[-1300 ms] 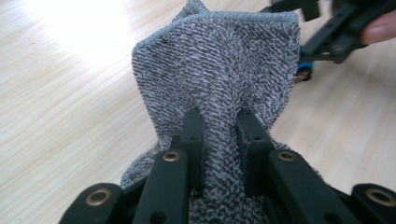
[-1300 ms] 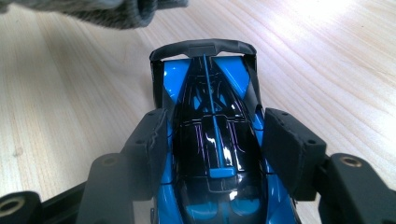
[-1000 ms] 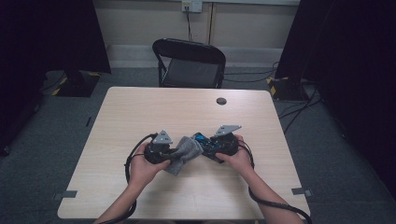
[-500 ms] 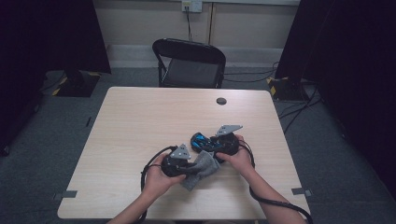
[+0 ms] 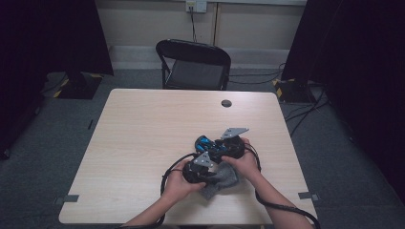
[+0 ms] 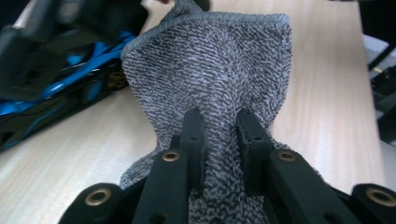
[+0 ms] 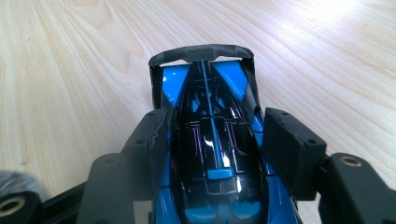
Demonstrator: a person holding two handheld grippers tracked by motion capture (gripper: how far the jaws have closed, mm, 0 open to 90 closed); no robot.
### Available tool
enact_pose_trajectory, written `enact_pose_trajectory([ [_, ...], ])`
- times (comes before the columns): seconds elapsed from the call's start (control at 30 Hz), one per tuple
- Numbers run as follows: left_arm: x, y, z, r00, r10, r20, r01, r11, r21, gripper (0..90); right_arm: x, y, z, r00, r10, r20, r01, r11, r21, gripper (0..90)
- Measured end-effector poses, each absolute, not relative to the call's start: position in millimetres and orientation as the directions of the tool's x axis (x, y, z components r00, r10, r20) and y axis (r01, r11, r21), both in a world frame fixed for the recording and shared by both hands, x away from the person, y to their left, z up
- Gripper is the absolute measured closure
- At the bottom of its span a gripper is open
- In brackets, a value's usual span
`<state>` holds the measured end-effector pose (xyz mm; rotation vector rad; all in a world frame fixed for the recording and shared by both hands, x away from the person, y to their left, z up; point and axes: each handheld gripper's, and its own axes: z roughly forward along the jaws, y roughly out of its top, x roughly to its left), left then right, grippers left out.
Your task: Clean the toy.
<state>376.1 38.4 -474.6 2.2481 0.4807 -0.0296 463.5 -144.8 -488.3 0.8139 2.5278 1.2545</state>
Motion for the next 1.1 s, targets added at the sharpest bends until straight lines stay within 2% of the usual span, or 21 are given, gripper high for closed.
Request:
enact_pose_trajectory([
  [0.07,381.4,39.5,-476.2,0.919,0.347,-0.189,0.37,-0.587,0.72,75.5,463.2,-144.9,-488.5,-0.827,0.56,0.06,0.386,0.485,0.785,41.5],
  [0.23,394.7,45.6,-475.1,0.898,0.417,-0.14,0.388,-0.6,0.699,75.3,462.7,-145.1,-489.2,-0.826,0.561,0.058,0.382,0.481,0.789,41.5],
  [0.63,408.4,62.7,-473.4,0.86,0.502,-0.094,0.419,-0.588,0.692,75.3,461.8,-145.1,-490.0,-0.824,0.564,0.056,0.379,0.474,0.795,41.5],
  [1.1,413.2,77.8,-471.2,0.842,0.533,-0.085,0.434,-0.574,0.694,75.4,460.9,-144.4,-490.5,-0.823,0.566,0.048,0.373,0.475,0.797,41.4],
])
